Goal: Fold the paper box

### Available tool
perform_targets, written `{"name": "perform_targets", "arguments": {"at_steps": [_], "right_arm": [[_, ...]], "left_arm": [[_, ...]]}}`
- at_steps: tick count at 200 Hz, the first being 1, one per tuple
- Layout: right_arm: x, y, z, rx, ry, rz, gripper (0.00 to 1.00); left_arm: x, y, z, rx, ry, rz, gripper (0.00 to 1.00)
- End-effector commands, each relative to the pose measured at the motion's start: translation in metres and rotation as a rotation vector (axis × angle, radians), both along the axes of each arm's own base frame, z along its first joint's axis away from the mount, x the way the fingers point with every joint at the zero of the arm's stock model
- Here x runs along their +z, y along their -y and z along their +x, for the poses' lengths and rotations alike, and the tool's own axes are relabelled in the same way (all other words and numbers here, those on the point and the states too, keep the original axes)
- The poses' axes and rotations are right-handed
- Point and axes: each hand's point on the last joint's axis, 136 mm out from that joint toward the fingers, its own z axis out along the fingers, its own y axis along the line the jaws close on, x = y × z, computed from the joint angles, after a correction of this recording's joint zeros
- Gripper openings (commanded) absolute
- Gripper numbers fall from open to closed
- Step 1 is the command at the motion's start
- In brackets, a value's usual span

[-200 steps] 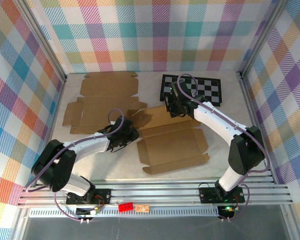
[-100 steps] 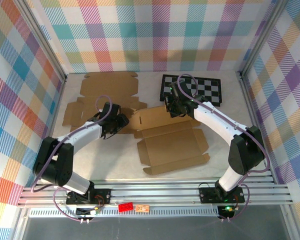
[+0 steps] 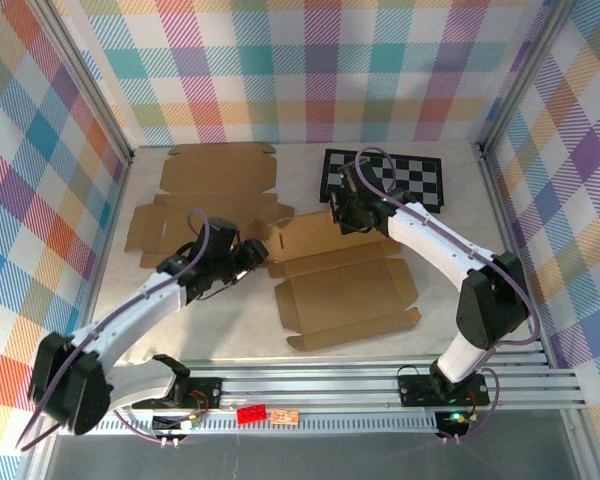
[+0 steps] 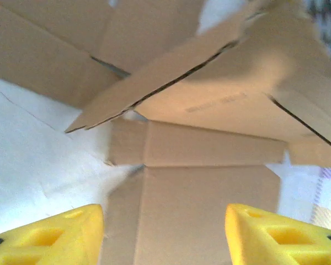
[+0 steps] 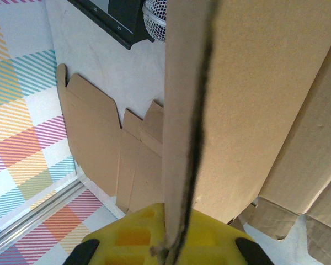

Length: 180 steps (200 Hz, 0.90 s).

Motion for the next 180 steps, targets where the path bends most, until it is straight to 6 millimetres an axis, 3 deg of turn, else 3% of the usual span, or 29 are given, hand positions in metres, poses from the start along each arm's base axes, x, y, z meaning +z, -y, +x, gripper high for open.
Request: {"name": "perform_targets", "arguments": {"at_steps": [1, 22, 37, 56, 65, 74, 93, 116, 132, 157, 180], "right_arm": [[0.005, 0.002, 0.005, -0.018, -0.002, 0.0, 0.0], [0.004, 0.001, 0.005, -0.014, -0.004, -0.001, 0.0], [0.003, 0.002, 0.005, -0.016, -0.005, -0.003, 0.0], [0.002, 0.003, 0.005, -0.017, -0.007, -0.007, 0.0], [0.002, 0.003, 0.005, -0.016, -0.005, -0.011, 0.0], [0.001, 0.003, 0.005, -0.017, -0.008, -0.013, 0.0], [0.0, 0.001, 0.008, -0.019, -0.008, -0.005, 0.0], [0.002, 0.0, 0.009, -0.018, -0.006, 0.0, 0.0], [0.003, 0.0, 0.009, -0.017, -0.006, 0.002, 0.0], [0.002, 0.001, 0.009, -0.016, -0.006, 0.002, 0.0], [0.001, 0.002, 0.009, -0.017, -0.008, 0.0, 0.0]], "left_arm": [[-0.018, 0.006, -0.028, -0.011, -0.06, 0.001, 0.56], [-0.024, 0.029, -0.034, -0.073, -0.038, -0.02, 0.51], [-0.03, 0.044, -0.025, -0.099, -0.016, -0.017, 0.48], [-0.042, 0.049, -0.018, -0.082, -0.046, 0.029, 0.44], [-0.037, 0.039, -0.021, -0.049, -0.039, 0.117, 0.44], [-0.02, 0.035, -0.022, -0.026, 0.024, 0.162, 0.46], [0.008, 0.06, -0.021, -0.073, 0.151, 0.035, 0.47], [-0.009, 0.103, -0.03, -0.238, 0.123, -0.078, 0.41], [-0.035, 0.121, -0.031, -0.323, 0.072, -0.051, 0.38], [-0.067, 0.108, -0.013, -0.273, 0.042, 0.029, 0.39], [-0.074, 0.085, 0.0, -0.232, 0.033, 0.114, 0.43]]}}
